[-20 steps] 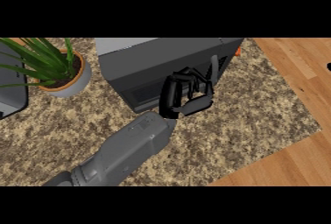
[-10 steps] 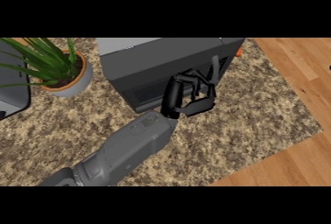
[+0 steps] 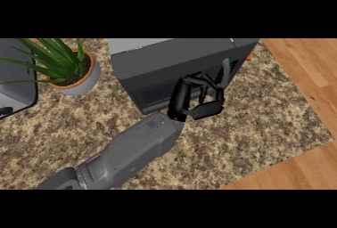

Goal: Pick up the milk, place it into the microwave and close the microwave

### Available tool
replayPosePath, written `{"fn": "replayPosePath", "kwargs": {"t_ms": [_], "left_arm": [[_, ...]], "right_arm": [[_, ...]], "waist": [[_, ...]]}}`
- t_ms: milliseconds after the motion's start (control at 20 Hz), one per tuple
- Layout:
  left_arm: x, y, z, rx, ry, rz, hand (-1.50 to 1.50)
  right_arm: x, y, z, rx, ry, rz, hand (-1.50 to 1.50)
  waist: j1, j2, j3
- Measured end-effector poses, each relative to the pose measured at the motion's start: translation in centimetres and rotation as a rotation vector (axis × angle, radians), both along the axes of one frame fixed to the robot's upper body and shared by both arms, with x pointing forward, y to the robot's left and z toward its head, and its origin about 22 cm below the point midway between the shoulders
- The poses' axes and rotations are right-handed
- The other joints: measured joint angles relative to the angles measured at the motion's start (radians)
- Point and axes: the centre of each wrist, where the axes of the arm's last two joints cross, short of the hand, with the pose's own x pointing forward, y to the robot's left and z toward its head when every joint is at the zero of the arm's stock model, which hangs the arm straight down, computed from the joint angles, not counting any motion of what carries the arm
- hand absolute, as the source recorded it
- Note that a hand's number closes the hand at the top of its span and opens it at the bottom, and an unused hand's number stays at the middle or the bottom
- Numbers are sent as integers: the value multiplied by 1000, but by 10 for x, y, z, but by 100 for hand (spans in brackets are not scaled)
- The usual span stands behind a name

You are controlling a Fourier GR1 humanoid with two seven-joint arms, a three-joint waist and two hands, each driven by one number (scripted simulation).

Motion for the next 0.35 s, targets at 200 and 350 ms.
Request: {"fn": "replayPosePath", "kwargs": {"t_ms": [200, 350], "left_arm": [[-2, -1, -1, -14, 28, -18, -150], [-3, -1, -3, -23, 42, -27, -150]], "right_arm": [[-5, -3, 0, 2, 10, -10, -150], [-8, -6, 1, 0, 17, -17, -150]], "waist": [[16, -4, -2], [24, -7, -3]]}}
